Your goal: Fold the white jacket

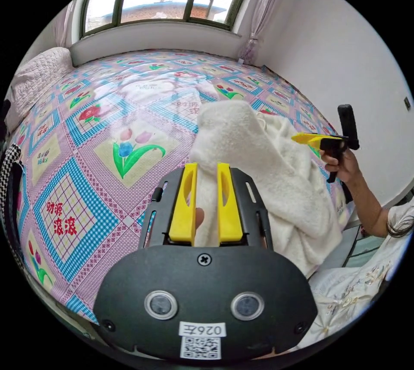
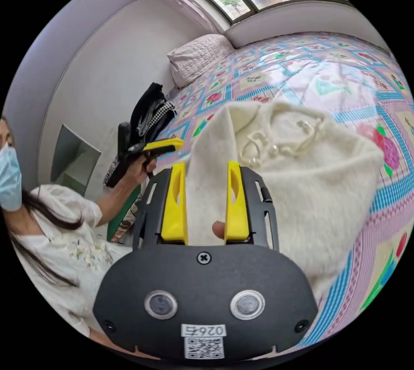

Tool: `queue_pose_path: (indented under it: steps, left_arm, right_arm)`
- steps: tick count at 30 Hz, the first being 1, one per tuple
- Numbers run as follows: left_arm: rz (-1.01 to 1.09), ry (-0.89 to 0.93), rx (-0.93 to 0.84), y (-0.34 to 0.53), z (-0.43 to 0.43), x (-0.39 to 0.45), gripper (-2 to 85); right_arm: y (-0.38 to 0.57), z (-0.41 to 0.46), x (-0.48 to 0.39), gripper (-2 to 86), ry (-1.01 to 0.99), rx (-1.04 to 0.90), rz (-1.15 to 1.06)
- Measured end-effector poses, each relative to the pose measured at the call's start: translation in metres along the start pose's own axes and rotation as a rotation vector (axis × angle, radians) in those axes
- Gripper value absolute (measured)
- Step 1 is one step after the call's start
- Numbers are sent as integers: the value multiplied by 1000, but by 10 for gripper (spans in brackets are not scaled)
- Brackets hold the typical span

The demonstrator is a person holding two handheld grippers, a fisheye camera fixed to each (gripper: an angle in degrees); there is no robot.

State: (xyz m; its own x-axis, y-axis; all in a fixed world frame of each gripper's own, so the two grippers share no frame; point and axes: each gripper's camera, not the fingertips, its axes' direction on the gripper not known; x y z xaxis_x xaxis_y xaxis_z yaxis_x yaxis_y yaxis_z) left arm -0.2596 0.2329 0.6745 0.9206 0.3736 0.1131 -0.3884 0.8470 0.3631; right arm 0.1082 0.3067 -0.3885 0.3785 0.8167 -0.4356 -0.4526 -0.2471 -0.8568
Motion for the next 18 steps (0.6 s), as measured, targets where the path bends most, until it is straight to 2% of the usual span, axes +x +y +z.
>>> queue_pose_path:
  steps: [3, 5, 6, 8, 9, 10, 11, 13, 16, 18]
  left_arm:
    - [137, -46, -16, -4, 7, 20, 154]
    - [241, -100, -91, -11, 25, 35, 164]
    - [317, -151, -160, -18, 39, 44, 148]
    - [369, -301, -196, -28, 50, 49, 102]
    - [328, -366, -177, -33, 46, 38, 71]
    - [232, -369, -190, -39, 42, 15, 59]
    - [181, -322, -203, -41, 39, 1, 53]
    - [-34, -140, -211, -36, 30, -57, 4]
    - [-109, -60, -202, -19, 19, -97, 3]
    - [-135, 46, -141, -8, 5, -112, 17]
  right_arm:
    - [-78, 46, 15, 134, -27, -14, 81]
    - [-141, 100, 25, 35, -132, -140, 98]
    - [-155, 113, 22, 22, -173, -173, 95]
    - [-200, 133, -22, -5, -248, -159, -56]
    - [-208, 136, -37, -7, -232, -160, -111]
    - [-222, 143, -63, -10, -120, -179, -216]
    - [-234, 158, -73, -10, 46, -229, -241]
    - [-248, 188, -63, -9, 247, -368, -176]
    - [-252, 195, -51, 11, 301, -385, -80]
    - [-245, 183, -55, 41, 230, -327, -55]
